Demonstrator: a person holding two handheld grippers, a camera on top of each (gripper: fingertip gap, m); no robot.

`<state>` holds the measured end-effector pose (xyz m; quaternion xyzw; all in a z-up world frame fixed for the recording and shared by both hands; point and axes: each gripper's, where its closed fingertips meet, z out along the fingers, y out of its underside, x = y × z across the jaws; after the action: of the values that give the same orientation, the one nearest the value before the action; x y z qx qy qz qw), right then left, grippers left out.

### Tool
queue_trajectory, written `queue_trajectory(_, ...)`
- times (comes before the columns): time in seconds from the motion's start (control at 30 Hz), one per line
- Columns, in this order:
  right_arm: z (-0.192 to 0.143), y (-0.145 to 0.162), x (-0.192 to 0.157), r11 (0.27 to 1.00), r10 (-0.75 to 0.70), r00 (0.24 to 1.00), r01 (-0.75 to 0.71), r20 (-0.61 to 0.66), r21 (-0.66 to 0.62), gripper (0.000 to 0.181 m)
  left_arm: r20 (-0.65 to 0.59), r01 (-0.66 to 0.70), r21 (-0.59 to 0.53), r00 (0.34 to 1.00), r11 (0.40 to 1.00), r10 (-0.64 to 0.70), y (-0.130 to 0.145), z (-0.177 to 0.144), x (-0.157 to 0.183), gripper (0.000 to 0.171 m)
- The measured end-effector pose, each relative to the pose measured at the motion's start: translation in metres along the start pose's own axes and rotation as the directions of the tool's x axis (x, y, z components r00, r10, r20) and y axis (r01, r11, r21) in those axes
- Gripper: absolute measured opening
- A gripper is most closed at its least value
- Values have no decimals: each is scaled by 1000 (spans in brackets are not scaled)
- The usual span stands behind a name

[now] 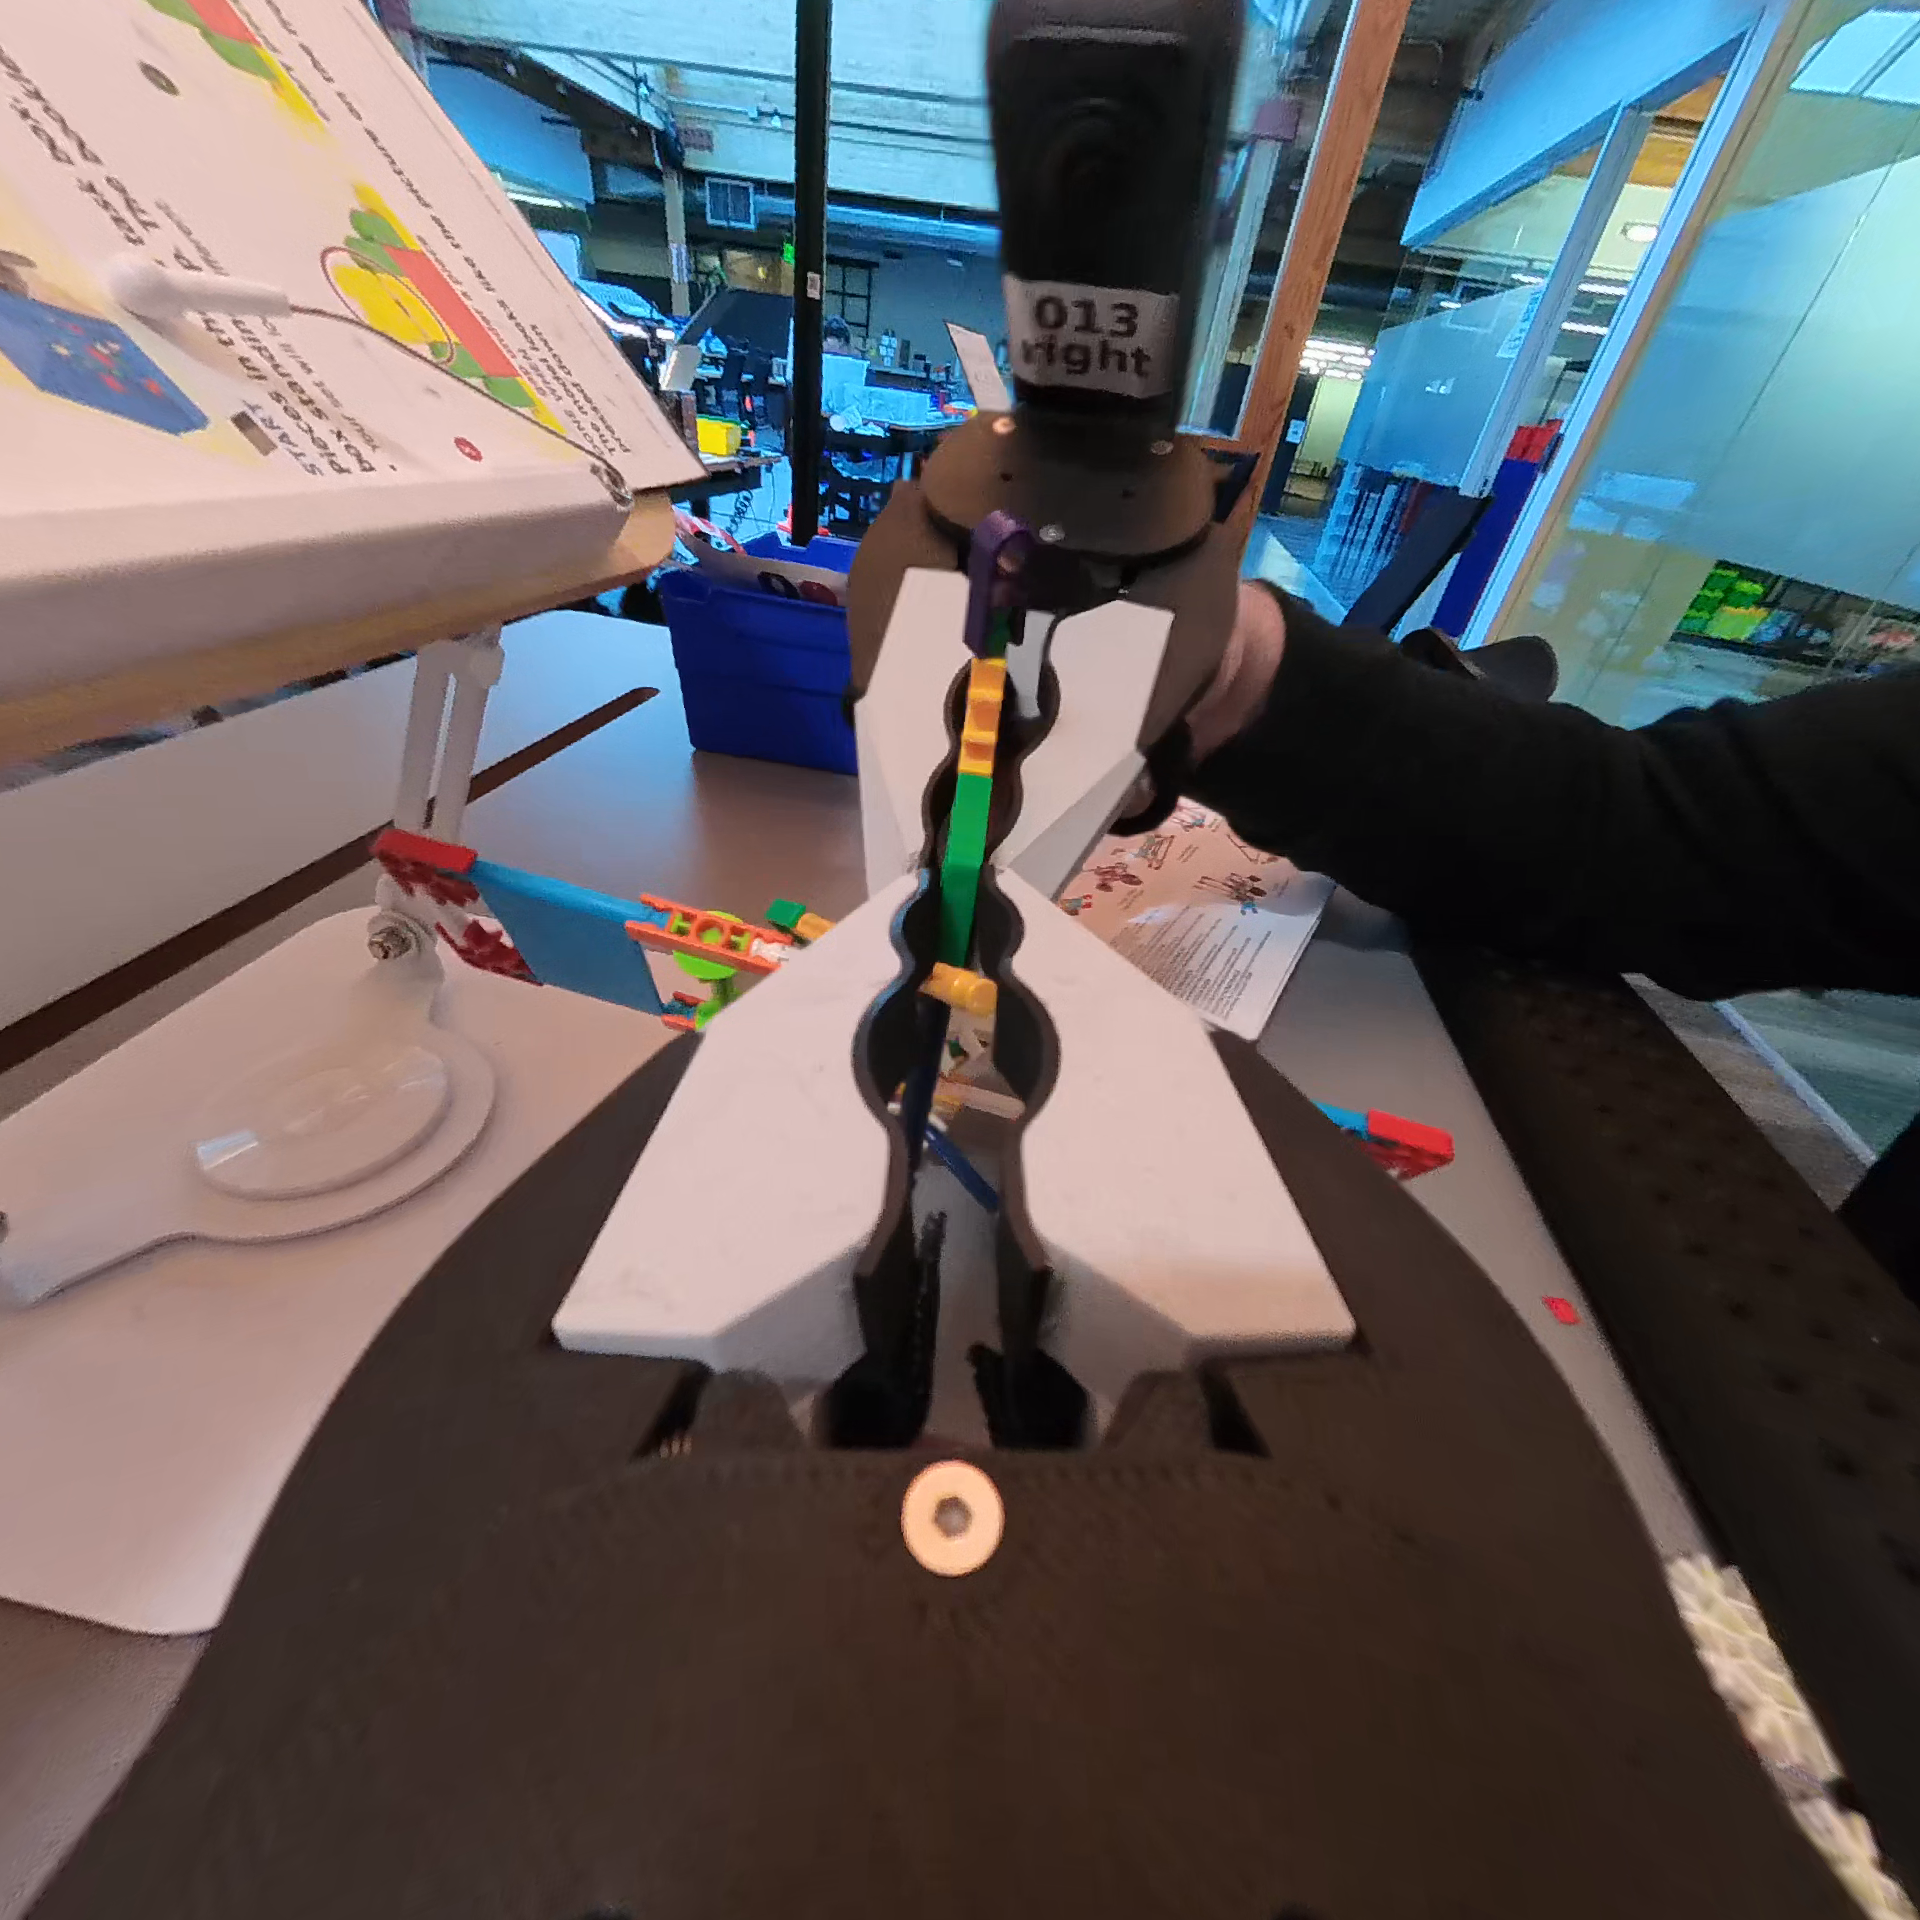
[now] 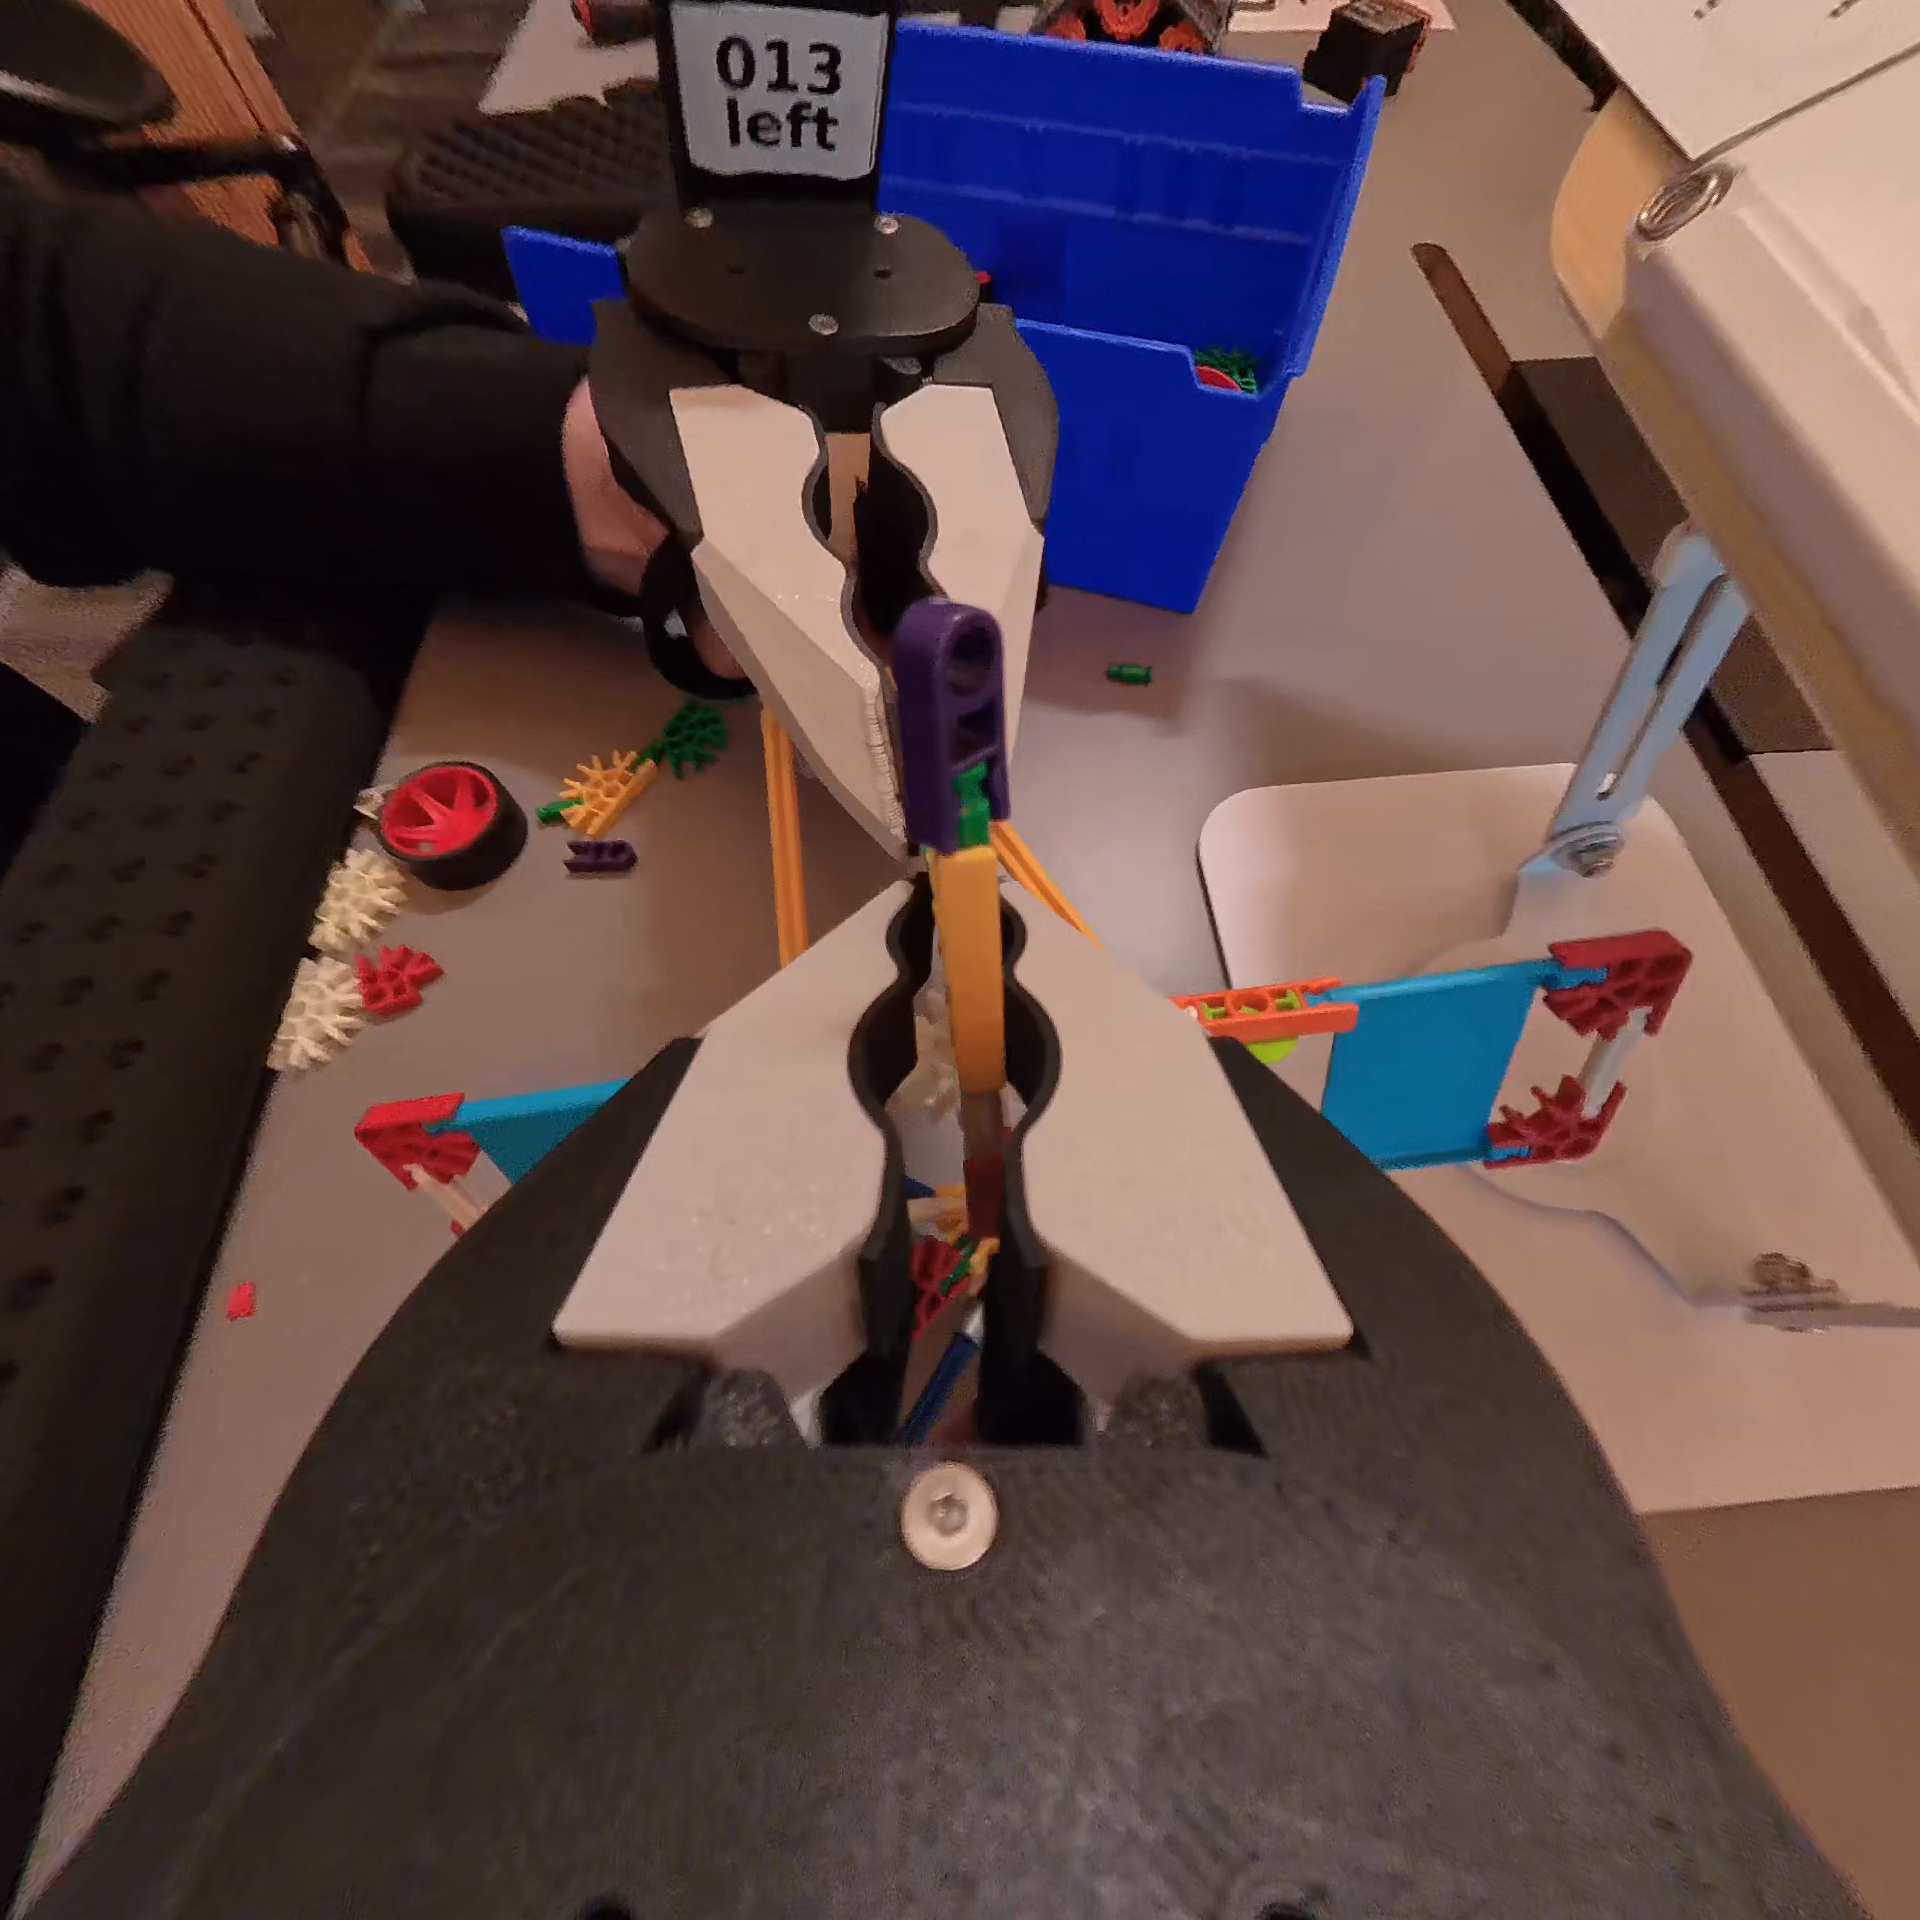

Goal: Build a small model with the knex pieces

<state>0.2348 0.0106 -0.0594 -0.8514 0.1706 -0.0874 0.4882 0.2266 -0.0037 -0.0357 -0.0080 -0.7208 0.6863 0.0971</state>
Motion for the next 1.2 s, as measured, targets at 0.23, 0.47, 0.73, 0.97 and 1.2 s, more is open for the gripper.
queue_trajectory(0.23,-5,11,7,991,-68,993,56,-99,-118,16,1,-12,-46,1000,999,12,6,-6,-3,4)
queue_trajectory(0.47,-51,9,20,996,23,991,-35,-133,-86,19,15,-40,-90,999,995,42,11,-33,-14,3)
queue_trajectory(0.73,-56,75,44,943,76,978,-133,-192,-306,29,65,-72,-228,994,971,89,32,-57,-22,4)
queue_trajectory(0.97,-41,72,39,946,62,984,-111,-166,-304,27,130,-136,-474,966,870,222,74,-64,-37,4)
queue_trajectory(1.2,-34,79,42,946,109,982,-150,-154,-286,30,166,-110,-484,963,868,215,83,-62,-46,8)
